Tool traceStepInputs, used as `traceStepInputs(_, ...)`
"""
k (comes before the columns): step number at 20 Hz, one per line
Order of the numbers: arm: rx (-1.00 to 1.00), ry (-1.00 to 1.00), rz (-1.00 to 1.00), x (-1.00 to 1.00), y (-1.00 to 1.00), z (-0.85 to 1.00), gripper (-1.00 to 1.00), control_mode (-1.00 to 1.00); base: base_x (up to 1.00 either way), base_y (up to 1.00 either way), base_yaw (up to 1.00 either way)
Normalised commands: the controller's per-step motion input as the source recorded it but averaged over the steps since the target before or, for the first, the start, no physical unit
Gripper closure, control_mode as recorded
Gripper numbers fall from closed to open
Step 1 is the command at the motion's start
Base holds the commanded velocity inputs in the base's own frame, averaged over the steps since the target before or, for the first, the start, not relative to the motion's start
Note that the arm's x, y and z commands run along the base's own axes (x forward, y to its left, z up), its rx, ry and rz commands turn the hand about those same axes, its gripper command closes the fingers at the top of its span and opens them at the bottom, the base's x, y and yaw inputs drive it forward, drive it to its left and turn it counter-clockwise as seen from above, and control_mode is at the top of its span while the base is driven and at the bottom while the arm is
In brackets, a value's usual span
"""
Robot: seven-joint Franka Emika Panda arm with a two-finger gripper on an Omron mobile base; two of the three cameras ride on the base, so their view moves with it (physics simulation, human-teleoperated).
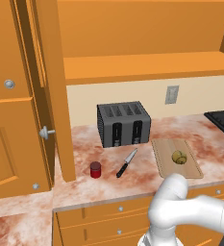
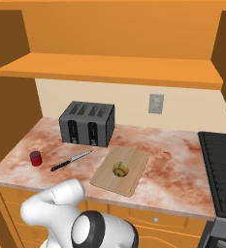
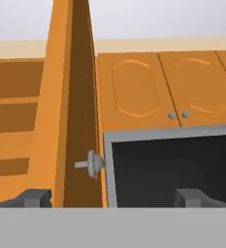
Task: Pick the bread, place it on the cutting board, pick the jam, place it on the counter, and close the cabinet.
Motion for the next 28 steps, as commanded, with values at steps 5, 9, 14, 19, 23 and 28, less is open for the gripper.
traceStepInputs(5,0.00,0.00,0.13,0.00,0.20,0.00,-1.00,-1.00,0.00,0.00,0.00)
traceStepInputs(9,0.00,-0.01,0.14,0.00,0.24,0.00,-1.00,-1.00,0.00,0.00,0.00)
traceStepInputs(14,0.00,-0.02,0.03,0.00,0.00,0.00,-1.00,-1.00,0.00,0.00,0.00)
traceStepInputs(19,0.00,-0.01,0.02,-0.06,0.00,0.00,-1.00,-1.00,0.00,0.00,0.00)
traceStepInputs(23,0.00,-0.04,0.10,-0.06,0.08,0.00,-1.00,-1.00,0.00,0.00,0.00)
traceStepInputs(28,0.00,-0.01,0.00,-0.02,-0.10,0.03,-1.00,-1.00,0.00,0.00,0.00)
